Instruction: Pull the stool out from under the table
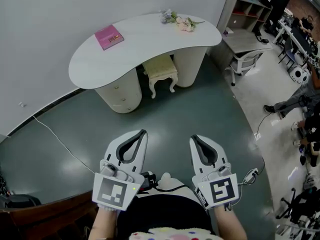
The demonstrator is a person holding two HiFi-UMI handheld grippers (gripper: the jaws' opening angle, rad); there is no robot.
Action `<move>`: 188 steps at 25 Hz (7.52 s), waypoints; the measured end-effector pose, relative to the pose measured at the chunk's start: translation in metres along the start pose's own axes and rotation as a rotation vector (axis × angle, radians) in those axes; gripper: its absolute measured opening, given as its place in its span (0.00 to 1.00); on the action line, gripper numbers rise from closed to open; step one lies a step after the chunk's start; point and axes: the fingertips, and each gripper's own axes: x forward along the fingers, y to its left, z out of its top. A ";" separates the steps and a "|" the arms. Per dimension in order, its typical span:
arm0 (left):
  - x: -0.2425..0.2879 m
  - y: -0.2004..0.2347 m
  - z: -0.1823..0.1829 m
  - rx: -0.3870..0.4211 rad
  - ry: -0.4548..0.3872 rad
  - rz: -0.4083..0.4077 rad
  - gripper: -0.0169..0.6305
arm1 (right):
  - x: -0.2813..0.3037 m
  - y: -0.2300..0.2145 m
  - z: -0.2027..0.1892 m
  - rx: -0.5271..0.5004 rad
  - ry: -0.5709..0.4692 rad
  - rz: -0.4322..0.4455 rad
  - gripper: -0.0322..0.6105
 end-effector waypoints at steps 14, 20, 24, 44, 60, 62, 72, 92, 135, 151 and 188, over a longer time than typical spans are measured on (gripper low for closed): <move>0.011 -0.016 -0.001 0.017 -0.029 0.029 0.05 | -0.021 -0.026 -0.015 -0.019 -0.002 -0.022 0.11; 0.028 -0.011 0.002 0.025 -0.040 0.012 0.05 | -0.011 -0.037 -0.014 -0.017 -0.007 -0.044 0.11; 0.045 -0.001 0.002 0.027 -0.045 -0.008 0.05 | 0.004 -0.046 -0.012 -0.019 -0.004 -0.062 0.11; 0.168 0.103 0.017 0.020 -0.045 -0.095 0.05 | 0.149 -0.104 0.016 -0.013 0.042 -0.112 0.11; 0.241 0.182 0.022 0.010 -0.031 -0.129 0.05 | 0.252 -0.136 0.032 0.001 0.062 -0.141 0.11; 0.246 0.189 0.023 0.012 -0.031 -0.131 0.05 | 0.260 -0.137 0.034 0.002 0.059 -0.144 0.11; 0.257 0.209 0.023 0.015 -0.042 -0.150 0.05 | 0.279 -0.135 0.037 0.001 0.066 -0.163 0.11; 0.275 0.218 0.007 -0.064 -0.001 -0.092 0.05 | 0.306 -0.149 0.024 0.020 0.112 -0.066 0.11; 0.431 0.194 -0.265 -0.233 0.301 -0.009 0.26 | 0.429 -0.261 -0.268 0.207 0.309 0.091 0.35; 0.494 0.234 -0.367 -0.302 0.419 0.083 0.32 | 0.497 -0.300 -0.359 0.207 0.401 0.116 0.38; 0.561 0.324 -0.531 -0.477 0.413 0.274 0.44 | 0.652 -0.321 -0.472 0.392 0.278 0.146 0.51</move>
